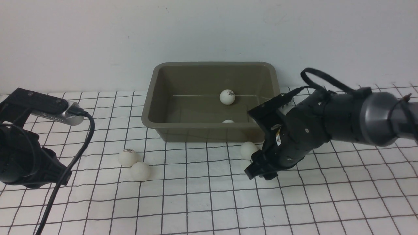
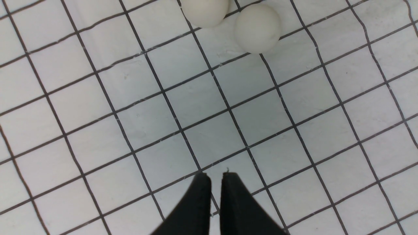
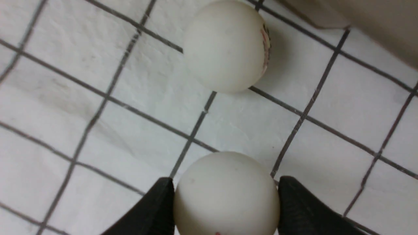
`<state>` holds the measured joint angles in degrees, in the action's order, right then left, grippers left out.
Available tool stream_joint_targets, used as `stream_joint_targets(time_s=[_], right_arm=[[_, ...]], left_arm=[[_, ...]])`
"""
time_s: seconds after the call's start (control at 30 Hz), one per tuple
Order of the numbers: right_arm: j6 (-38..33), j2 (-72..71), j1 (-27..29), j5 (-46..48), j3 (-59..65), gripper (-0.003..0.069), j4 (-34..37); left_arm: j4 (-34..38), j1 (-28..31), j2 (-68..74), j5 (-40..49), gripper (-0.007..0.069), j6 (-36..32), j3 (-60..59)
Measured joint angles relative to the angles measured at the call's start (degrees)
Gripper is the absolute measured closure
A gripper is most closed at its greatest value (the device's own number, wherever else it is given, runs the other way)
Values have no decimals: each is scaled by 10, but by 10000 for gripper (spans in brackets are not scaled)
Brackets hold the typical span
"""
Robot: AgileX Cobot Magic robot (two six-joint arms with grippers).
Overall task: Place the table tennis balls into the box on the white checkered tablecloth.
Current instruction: 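Reach for and grasp a ping pong ball on the table, then release the ping pong ball into the bin and lift the gripper away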
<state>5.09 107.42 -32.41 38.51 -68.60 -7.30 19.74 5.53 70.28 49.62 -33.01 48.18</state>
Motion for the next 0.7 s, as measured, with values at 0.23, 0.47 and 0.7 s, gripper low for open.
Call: stream_joint_targets(time_s=[0.23,0.47,0.7], right_arm=[[-31,-106,-21,1,-1,293,32],[-32,-84,7,-44,-82,293,10],[-60,53,32,-26,-224,293,1]], left_arm=[[0,0,0,0,594,0,0],[0,0,0,0,594,0,0],[0,0,0,-1,594,0,0]])
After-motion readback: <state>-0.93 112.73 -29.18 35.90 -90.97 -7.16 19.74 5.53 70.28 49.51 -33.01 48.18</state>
